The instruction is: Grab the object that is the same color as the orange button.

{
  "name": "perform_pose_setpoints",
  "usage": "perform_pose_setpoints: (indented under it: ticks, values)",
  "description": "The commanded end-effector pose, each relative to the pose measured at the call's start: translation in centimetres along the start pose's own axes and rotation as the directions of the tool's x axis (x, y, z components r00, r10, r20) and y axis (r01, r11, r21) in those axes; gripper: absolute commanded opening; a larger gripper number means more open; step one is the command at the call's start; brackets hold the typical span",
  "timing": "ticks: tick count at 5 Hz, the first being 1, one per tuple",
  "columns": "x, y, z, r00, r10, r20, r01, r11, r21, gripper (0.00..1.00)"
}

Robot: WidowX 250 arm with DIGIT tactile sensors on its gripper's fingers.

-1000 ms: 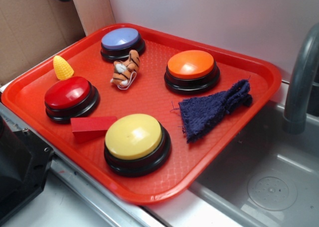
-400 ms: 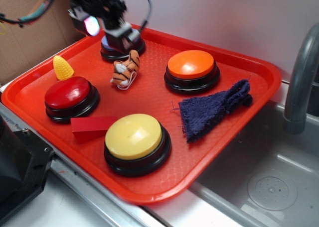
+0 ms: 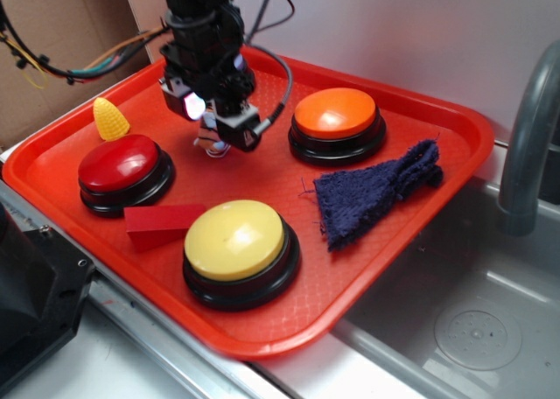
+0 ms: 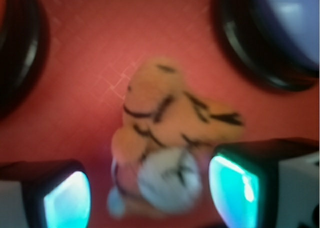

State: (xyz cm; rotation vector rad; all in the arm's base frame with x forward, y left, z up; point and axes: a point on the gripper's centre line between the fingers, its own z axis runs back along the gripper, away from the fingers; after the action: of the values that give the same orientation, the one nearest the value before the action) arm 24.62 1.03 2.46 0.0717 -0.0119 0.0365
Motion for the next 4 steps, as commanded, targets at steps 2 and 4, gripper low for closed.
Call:
perform_pose_setpoints:
  ticks: [2,4]
  values:
    - [0.7,1.0,0.3,0.990,0.077,0.114,-0.071,0.995,-0.063,0.00]
    - [-1.4,0.2,8.0,0.996,0.047,0.071,-0.044,0.998,-0.053,0.00]
